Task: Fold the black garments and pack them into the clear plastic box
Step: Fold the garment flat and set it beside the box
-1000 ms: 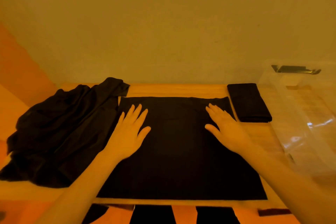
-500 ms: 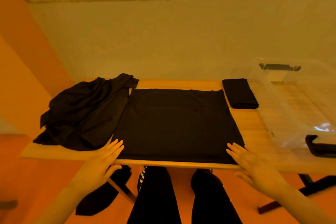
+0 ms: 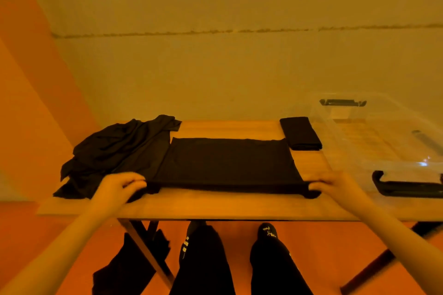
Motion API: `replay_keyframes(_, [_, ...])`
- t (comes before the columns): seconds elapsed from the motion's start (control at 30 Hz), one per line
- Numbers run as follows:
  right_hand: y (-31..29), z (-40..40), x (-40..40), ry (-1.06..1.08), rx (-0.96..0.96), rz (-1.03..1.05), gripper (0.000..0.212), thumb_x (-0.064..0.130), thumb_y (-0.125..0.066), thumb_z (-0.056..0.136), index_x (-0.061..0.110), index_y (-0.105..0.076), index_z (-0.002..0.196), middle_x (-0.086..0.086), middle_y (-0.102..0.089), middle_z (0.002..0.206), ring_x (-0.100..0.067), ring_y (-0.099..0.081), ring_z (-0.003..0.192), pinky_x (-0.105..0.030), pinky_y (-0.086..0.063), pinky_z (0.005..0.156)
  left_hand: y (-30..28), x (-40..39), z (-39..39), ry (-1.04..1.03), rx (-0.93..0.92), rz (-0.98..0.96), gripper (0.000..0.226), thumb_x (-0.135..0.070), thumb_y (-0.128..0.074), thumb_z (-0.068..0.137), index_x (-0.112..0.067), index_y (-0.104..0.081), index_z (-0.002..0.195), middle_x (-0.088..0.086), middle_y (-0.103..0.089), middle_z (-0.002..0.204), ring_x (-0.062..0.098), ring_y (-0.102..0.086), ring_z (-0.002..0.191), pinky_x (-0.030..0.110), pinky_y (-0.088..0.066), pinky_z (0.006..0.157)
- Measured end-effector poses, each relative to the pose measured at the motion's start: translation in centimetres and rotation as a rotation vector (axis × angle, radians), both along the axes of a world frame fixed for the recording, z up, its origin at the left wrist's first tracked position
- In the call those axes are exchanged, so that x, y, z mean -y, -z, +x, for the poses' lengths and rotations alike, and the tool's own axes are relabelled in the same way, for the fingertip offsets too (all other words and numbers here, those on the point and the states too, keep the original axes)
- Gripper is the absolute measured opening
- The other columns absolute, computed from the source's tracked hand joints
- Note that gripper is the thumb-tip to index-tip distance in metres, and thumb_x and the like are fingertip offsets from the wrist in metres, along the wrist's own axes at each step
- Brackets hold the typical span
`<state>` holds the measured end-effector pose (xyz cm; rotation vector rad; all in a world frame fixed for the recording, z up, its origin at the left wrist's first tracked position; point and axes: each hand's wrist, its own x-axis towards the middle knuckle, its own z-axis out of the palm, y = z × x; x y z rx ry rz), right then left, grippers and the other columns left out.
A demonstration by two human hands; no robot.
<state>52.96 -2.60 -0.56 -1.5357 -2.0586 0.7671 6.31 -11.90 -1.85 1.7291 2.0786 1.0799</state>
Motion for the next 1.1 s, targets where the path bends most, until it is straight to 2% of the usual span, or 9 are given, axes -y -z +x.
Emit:
replay_keyframes(0.1, [-5.0,-0.7,-1.9,0.031,-0.216,0.062,0.024,0.003,-0.056,0.088,0.024,-0.065,0.081,0.005,-0.064,0.08,-0.005,-0.059,0.073,-0.015,-0.045,0.066,-5.4,-1.7,0.3,-0.051,0.118,0.117,0.013,-0.004,-0.063,0.085,-0.015,-0.068,0.084,-0.016,-0.064,0.066,-0.008,-0.057,0.062,0.008,-0.042,0.061])
replay_keyframes(0.2, [-8.9,-1.4,-3.9,0.077,-0.419,0.062,0.025,0.0,-0.048,0.092,0.017,-0.061,0.079,0.003,-0.064,0.069,-0.008,-0.06,0.069,-0.02,-0.05,0.064,-10.4,-3.4,1.0,-0.115,0.306,0.268,0.019,-0.006,-0.059,0.089,-0.019,-0.062,0.075,-0.026,-0.059,0.05,-0.003,-0.053,0.056,0.006,-0.039,0.053])
replay_keyframes(0.3, [-12.7,-1.8,-5.1,0.128,-0.57,0.127,0.022,0.004,-0.051,0.092,0.016,-0.06,0.076,0.008,-0.064,0.061,0.001,-0.061,0.057,-0.014,-0.05,0.053,-14.6,-4.3,1.8,-0.113,0.478,0.377,0.015,-0.007,-0.055,0.091,-0.013,-0.063,0.081,-0.014,-0.063,0.057,0.006,-0.053,0.065,0.016,-0.044,0.061])
replay_keyframes(0.37, [-14.7,-1.9,-5.5,0.141,-0.636,0.147,0.019,0.008,-0.054,0.091,0.017,-0.061,0.076,-0.001,-0.062,0.071,-0.009,-0.062,0.066,-0.019,-0.051,0.058,-16.8,-4.0,2.4,-0.103,0.497,0.427,0.008,-0.01,-0.055,0.092,-0.008,-0.063,0.094,-0.004,-0.062,0.073,0.008,-0.055,0.071,0.023,-0.045,0.066])
replay_keyframes(0.5, [-17.0,-1.7,-5.3,0.17,-0.678,0.159,0.012,0.014,-0.059,0.089,0.016,-0.064,0.078,-0.005,-0.061,0.075,-0.02,-0.058,0.073,-0.033,-0.047,0.07,-19.1,-3.3,2.9,-0.108,0.509,0.473,0.01,-0.014,-0.057,0.092,-0.01,-0.063,0.098,-0.003,-0.06,0.08,0.008,-0.057,0.074,0.022,-0.046,0.065])
replay_keyframes(0.63, [-18.6,-1.3,-3.7,0.126,-0.698,0.179,0.014,0.011,-0.054,0.091,0.014,-0.063,0.081,-0.004,-0.062,0.077,-0.014,-0.059,0.073,-0.02,-0.052,0.061,-19.7,-1.8,3.4,-0.111,0.517,0.464,0.012,-0.016,-0.056,0.092,-0.01,-0.063,0.1,-0.002,-0.061,0.083,0.009,-0.058,0.078,0.023,-0.047,0.068])
replay_keyframes(0.73, [-19.5,-0.6,-2.4,0.085,-0.668,0.195,0.017,0.01,-0.051,0.093,0.014,-0.062,0.081,-0.006,-0.061,0.079,-0.015,-0.058,0.074,-0.024,-0.05,0.067,-20.1,-0.4,3.6,-0.098,0.533,0.5,0.009,-0.013,-0.055,0.093,-0.01,-0.063,0.096,-0.001,-0.061,0.082,0.01,-0.058,0.077,0.025,-0.048,0.067])
replay_keyframes(0.87, [-20.8,0.1,-1.2,0.06,-0.686,0.23,0.019,0.009,-0.05,0.093,0.014,-0.062,0.079,-0.004,-0.06,0.076,-0.012,-0.057,0.069,-0.015,-0.052,0.056,-21.0,0.7,3.1,-0.067,0.553,0.538,0.012,-0.014,-0.056,0.092,-0.018,-0.064,0.085,0.001,-0.062,0.083,0.012,-0.06,0.077,0.027,-0.047,0.066])
replay_keyframes(1.1, [-20.6,-0.9,-4.7,0.058,-0.563,0.186,0.014,0.011,-0.053,0.091,0.014,-0.064,0.083,-0.006,-0.066,0.082,-0.016,-0.064,0.077,-0.015,-0.055,0.058,-19.9,-3.1,2.3,-0.08,0.591,0.441,0.012,-0.014,-0.058,0.091,-0.02,-0.064,0.082,0.001,-0.063,0.084,0.012,-0.06,0.08,0.026,-0.048,0.069])
